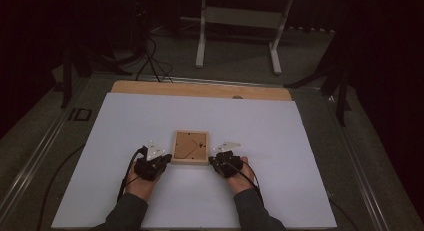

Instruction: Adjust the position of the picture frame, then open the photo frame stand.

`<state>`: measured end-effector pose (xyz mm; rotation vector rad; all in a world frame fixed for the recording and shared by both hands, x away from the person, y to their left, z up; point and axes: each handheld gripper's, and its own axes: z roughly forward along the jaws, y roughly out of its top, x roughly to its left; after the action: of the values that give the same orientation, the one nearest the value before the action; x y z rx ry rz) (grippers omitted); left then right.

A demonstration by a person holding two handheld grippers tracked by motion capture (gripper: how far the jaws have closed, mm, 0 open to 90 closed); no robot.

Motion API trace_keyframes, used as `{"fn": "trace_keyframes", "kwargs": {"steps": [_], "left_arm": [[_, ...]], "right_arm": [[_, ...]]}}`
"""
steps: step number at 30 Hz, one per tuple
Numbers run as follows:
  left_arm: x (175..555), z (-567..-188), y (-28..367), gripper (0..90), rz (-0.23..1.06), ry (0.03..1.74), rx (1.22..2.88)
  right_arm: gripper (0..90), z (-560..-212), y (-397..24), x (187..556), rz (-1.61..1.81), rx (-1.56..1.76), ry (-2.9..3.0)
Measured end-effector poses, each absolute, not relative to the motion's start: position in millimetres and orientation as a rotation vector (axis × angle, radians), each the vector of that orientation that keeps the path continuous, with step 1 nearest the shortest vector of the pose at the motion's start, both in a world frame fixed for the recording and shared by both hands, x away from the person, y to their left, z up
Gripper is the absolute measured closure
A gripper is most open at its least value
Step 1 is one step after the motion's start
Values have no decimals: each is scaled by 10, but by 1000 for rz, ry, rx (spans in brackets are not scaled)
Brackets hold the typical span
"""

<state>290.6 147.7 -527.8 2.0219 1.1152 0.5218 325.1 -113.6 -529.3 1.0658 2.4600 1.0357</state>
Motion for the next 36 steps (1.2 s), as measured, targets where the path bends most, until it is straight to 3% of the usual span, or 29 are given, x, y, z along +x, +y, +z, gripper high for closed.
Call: {"fn": "trace_keyframes", "kwargs": {"steps": [8, 27, 36], "left_arm": [[2916, -5283, 1486, 894, 525, 1110, 2018], [2850, -5171, 1470, 679, 478, 1042, 1953], [2841, -5107, 1458, 631, 472, 1027, 1950]], "right_arm": [[900, -5306, -1154, 3256, 1054, 1054, 2460], [900, -5155, -1182, 3177, 1191, 944, 2364], [900, -5198, -1148, 3175, 1177, 940, 2387]]}}
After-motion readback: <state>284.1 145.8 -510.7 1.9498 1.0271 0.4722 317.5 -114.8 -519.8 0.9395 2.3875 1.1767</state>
